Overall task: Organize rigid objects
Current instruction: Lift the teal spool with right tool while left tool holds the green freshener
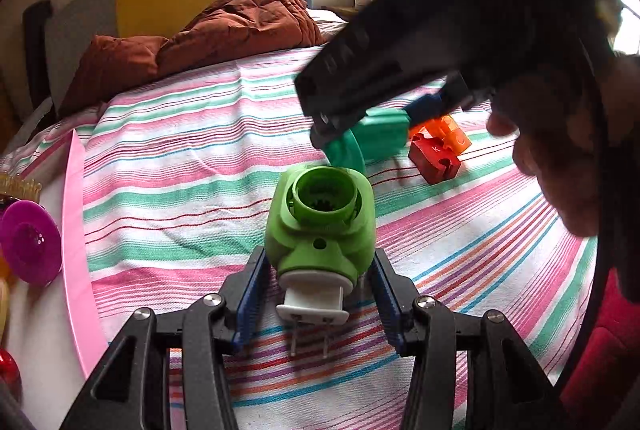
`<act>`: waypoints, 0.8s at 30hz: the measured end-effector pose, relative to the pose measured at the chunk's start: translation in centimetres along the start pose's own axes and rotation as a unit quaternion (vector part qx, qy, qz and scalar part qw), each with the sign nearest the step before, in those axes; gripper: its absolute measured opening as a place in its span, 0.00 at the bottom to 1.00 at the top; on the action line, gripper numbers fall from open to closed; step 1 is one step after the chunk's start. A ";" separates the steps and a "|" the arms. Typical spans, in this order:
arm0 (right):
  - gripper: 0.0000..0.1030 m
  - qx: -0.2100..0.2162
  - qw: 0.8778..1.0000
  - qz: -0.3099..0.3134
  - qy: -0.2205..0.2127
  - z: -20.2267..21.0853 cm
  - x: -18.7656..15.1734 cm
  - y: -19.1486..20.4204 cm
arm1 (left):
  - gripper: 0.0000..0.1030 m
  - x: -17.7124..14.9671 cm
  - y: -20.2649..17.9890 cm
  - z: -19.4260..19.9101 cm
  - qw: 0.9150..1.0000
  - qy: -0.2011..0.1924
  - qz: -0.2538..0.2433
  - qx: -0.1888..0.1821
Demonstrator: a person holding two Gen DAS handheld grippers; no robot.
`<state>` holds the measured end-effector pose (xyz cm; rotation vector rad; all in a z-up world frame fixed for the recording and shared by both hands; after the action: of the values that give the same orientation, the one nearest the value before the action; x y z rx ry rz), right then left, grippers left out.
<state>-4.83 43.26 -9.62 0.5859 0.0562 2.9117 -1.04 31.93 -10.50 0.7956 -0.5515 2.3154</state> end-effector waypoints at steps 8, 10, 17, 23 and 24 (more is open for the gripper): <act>0.60 -0.014 1.000 0.004 -0.003 -0.6 0.0 -0.1 | 0.50 -0.4 -0.4 0.4 1.000 0.000 -0.006 0.012; 0.60 -0.011 1.000 0.001 -0.002 -0.7 0.1 -0.1 | 0.50 -0.5 -0.3 0.5 1.000 0.000 -0.006 0.015; 0.60 -0.005 1.000 -0.004 0.000 -0.8 0.0 -0.3 | 0.50 -0.5 -0.6 0.6 1.000 0.001 -0.009 0.023; 0.61 -0.004 1.000 -0.002 0.002 -1.1 0.1 -0.3 | 0.48 -0.4 -0.4 0.8 1.000 0.011 -0.003 0.023; 0.61 -0.006 1.000 0.000 0.004 -1.3 0.1 -0.2 | 0.48 -0.4 -0.4 0.9 1.000 0.014 -0.001 0.024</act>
<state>-5.40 43.52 -10.77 0.5720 0.0388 2.9114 -0.21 31.54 -10.04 0.7850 -0.4852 2.3419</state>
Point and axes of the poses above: each gripper's, at about its wrist camera, not at the fingertips, and z roughly against the way its jaws point, y to its left, x to its top, the point moved 3 cm from there along -z, roughly the way its jaws point, and after that the axes turned 11 degrees about z, right-handed, at the moved point
